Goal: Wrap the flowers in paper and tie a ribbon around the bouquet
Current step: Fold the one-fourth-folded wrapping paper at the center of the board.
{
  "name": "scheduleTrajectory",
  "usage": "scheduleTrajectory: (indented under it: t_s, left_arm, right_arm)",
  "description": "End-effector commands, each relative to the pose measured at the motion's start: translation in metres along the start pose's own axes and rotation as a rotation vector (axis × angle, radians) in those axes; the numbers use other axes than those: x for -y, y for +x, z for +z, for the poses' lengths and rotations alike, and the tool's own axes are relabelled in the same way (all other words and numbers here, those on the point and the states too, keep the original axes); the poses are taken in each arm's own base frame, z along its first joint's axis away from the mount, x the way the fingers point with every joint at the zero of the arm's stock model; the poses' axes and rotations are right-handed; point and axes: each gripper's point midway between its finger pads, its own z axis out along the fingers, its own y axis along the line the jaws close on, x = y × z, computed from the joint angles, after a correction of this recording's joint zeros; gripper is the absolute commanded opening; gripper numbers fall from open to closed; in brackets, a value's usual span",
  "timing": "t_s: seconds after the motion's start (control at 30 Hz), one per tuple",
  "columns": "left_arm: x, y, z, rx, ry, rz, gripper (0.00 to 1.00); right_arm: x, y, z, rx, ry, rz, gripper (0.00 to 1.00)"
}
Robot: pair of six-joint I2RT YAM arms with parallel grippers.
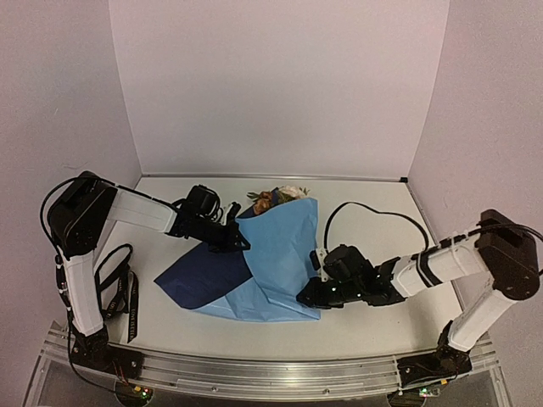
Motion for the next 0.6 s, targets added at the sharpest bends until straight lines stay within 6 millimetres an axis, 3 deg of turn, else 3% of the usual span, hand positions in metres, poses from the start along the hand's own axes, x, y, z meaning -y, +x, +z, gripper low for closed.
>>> scheduleTrajectory:
  t_s: [0.0,0.13,0.27,0.33,0.43,0.57]
  left_arm:
    - [0.016,-0.015,-0.007,0.026,0.012,0.057,0.00]
    - [0.015,-0.015,-0.008,0.024,-0.002,0.060,0.00]
    - [0.015,-0.017,-0.010,0.027,-0.017,0.058,0.02]
    - [0.016,-0.022,-0.015,0.039,-0.039,0.066,0.15]
    - [0.029,-0.032,-0.032,0.090,-0.087,0.104,0.42]
    - [0.075,-0.022,-0.047,0.116,-0.146,0.232,0.53]
  right_arm:
    - [-0.008,0.005,0.020,0.011,-0.126,0.128,0.06]
    - [0.009,0.016,0.023,0.017,-0.097,0.149,0.06]
    - [0.013,0.019,0.019,0.022,-0.088,0.138,0.06]
    - [0.013,0.020,0.020,0.019,-0.087,0.139,0.06]
    - [0.012,0.020,0.024,0.009,-0.089,0.146,0.06]
    - [0.012,0.020,0.025,0.009,-0.086,0.148,0.06]
